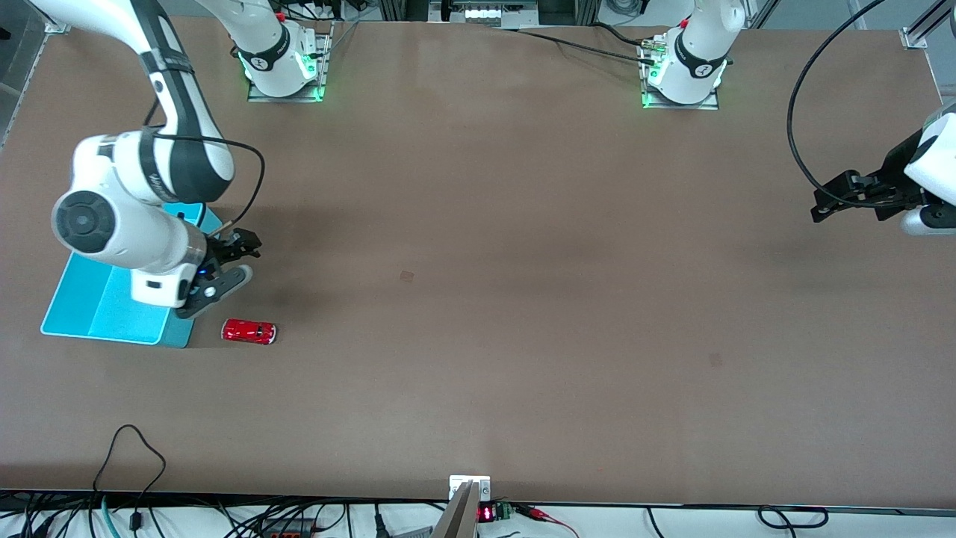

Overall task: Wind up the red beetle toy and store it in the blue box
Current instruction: 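Move the right gripper over the red car beside the box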

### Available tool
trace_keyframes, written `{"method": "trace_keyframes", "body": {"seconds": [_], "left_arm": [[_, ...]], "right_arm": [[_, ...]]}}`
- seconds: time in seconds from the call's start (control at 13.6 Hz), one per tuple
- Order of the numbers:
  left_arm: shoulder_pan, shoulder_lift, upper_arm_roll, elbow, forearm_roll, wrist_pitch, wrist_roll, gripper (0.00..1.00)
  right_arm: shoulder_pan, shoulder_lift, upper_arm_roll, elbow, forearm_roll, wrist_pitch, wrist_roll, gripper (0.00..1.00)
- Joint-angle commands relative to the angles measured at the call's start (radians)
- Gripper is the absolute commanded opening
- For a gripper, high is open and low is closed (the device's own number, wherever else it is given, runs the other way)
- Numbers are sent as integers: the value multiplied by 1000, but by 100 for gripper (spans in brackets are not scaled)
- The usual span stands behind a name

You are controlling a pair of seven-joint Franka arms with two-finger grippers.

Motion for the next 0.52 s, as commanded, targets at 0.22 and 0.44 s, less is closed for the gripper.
{"method": "trace_keyframes", "body": {"seconds": [0.22,0.44], "left_arm": [[17,-58,4,-76,-15,17,-12,100],[11,-63,-1,-76,-15,20,-14,100]], "right_arm": [[-62,16,26,-98,-21,225,-520,100],[-94,82,26,-98,-21,331,-724,100]]}}
